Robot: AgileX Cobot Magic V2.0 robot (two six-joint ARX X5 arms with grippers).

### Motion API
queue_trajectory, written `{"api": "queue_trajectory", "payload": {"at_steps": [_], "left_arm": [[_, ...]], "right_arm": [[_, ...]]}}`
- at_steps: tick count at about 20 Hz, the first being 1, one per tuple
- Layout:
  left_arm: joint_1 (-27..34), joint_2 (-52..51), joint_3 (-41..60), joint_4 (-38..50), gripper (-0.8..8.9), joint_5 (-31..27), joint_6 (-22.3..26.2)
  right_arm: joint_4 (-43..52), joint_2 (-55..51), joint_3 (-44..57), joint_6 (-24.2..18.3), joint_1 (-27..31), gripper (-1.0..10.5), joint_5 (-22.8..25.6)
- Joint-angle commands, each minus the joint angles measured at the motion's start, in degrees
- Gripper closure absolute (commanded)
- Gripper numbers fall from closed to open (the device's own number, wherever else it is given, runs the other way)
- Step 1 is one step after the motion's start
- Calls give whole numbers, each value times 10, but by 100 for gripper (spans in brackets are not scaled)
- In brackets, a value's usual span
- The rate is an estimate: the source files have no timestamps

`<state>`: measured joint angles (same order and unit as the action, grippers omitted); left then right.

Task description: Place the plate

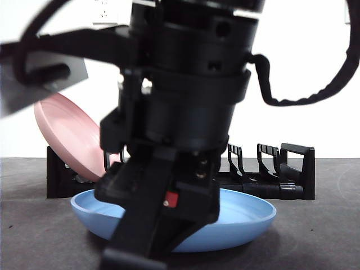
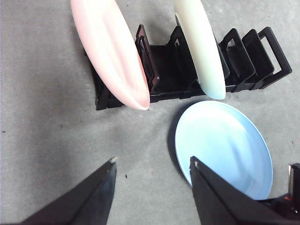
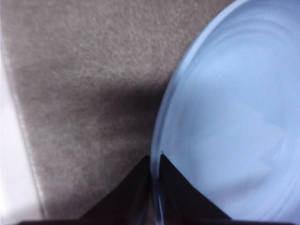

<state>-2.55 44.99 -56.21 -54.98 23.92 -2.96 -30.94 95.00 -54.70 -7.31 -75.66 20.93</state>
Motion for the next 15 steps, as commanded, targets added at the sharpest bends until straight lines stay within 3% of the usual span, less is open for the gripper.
{"api": "queue_trajectory", "payload": {"at_steps": [1, 4, 7, 10, 15], "left_arm": [[-1, 3, -14, 6, 563, 2, 4], [-1, 3, -14, 6, 563, 2, 4], [-1, 3, -14, 6, 563, 2, 5], [-1, 3, -14, 6, 563, 2, 5], [-1, 3, -14, 6, 563, 2, -3]], "right_arm": [[-4, 20, -6, 2, -2, 892, -8], [-9, 19, -7, 6, -3, 737, -16], [-42, -2, -24, 26, -7, 736, -31], [-63, -61, -52, 38, -7, 675, -105], [-61, -183, -54, 47, 49, 646, -111]]}}
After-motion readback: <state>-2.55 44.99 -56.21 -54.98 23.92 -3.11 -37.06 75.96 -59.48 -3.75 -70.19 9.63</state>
